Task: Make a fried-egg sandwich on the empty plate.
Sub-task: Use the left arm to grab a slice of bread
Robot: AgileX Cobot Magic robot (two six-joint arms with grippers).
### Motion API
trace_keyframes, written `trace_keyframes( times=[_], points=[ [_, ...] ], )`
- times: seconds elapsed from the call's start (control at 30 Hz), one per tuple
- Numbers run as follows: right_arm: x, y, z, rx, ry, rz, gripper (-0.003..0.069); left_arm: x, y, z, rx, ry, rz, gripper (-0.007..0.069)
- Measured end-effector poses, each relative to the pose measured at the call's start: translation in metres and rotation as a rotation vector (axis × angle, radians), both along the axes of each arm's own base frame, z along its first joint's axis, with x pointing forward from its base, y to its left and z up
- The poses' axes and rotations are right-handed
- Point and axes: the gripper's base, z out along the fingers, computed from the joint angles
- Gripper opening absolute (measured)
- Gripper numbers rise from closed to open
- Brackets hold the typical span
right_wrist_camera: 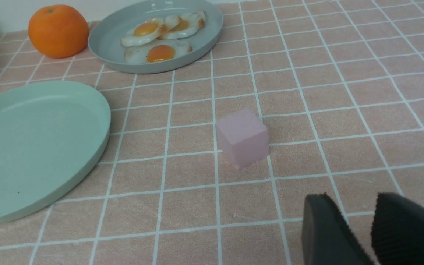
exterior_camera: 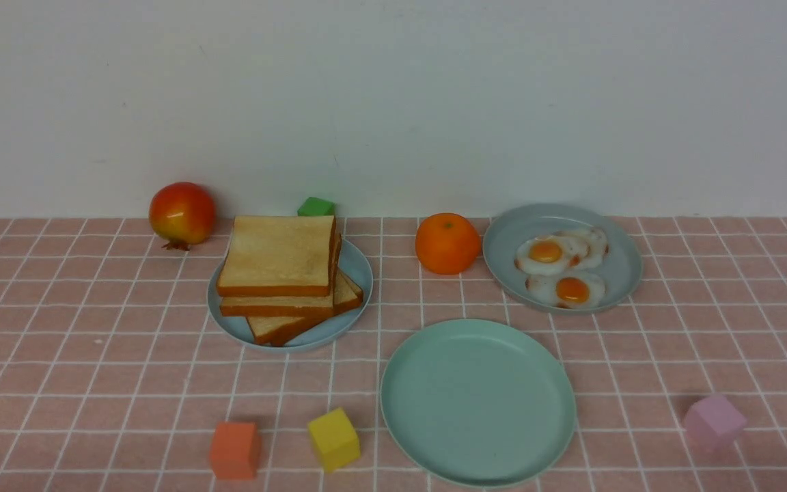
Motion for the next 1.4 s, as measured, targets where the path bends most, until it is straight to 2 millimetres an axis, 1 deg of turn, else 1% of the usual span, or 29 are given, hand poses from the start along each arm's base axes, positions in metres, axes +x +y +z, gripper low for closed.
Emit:
trace_keyframes(
  times=[0.3,0.47,0.53,0.6,0.67,0.83,0.9,0.97,1.1,1.2,1.27,1.3,1.33,1.4],
  points=[
    [0.000,0.000,0.000,0.000,0.000,0.000,0.0239,0.000,0.000,0.000,0.001,0.000,0.000,0.0239],
    [0.000,0.000,0.000,0.000,0.000,0.000,0.0239,0.001,0.000,0.003,0.004,-0.043,0.003,0.0239],
    [0.000,0.000,0.000,0.000,0.000,0.000,0.0239,0.002,-0.001,0.007,-0.072,-0.091,0.011,0.0239],
    [0.000,0.000,0.000,0.000,0.000,0.000,0.0239,0.003,-0.002,0.011,-0.181,-0.128,0.022,0.0239],
    [0.000,0.000,0.000,0.000,0.000,0.000,0.0239,0.004,-0.002,0.017,-0.326,-0.183,0.038,0.0239],
    [0.000,0.000,0.000,0.000,0.000,0.000,0.0239,0.004,0.002,0.030,-0.566,-0.319,0.081,0.0239],
    [0.000,0.000,0.000,0.000,0.000,0.000,0.0239,0.003,0.004,0.034,-0.610,-0.364,0.095,0.0241],
    [0.000,0.000,0.000,0.000,0.000,0.000,0.0239,0.003,0.006,0.036,-0.613,-0.390,0.102,0.0241],
    [0.000,0.000,0.000,0.000,0.000,0.000,0.0239,0.003,0.006,0.036,-0.615,-0.391,0.103,0.0241],
    [0.000,0.000,0.000,0.000,0.000,0.000,0.0239,0.003,0.005,0.036,-0.665,-0.382,0.105,0.0236],
    [0.000,0.000,0.000,0.000,0.000,0.000,0.0239,0.002,0.001,0.040,-0.693,-0.320,0.079,0.0194],
    [0.000,0.000,0.000,0.000,0.000,0.000,0.0239,0.000,-0.001,0.048,-0.670,-0.303,0.055,0.0162],
    [0.000,0.000,0.000,0.000,0.000,0.000,0.0239,0.000,-0.002,0.049,-0.662,-0.283,0.047,0.0155],
    [0.000,0.000,0.000,0.000,0.000,0.000,0.0239,-0.007,-0.008,0.078,-0.508,-0.222,-0.018,0.0066]
  ],
)
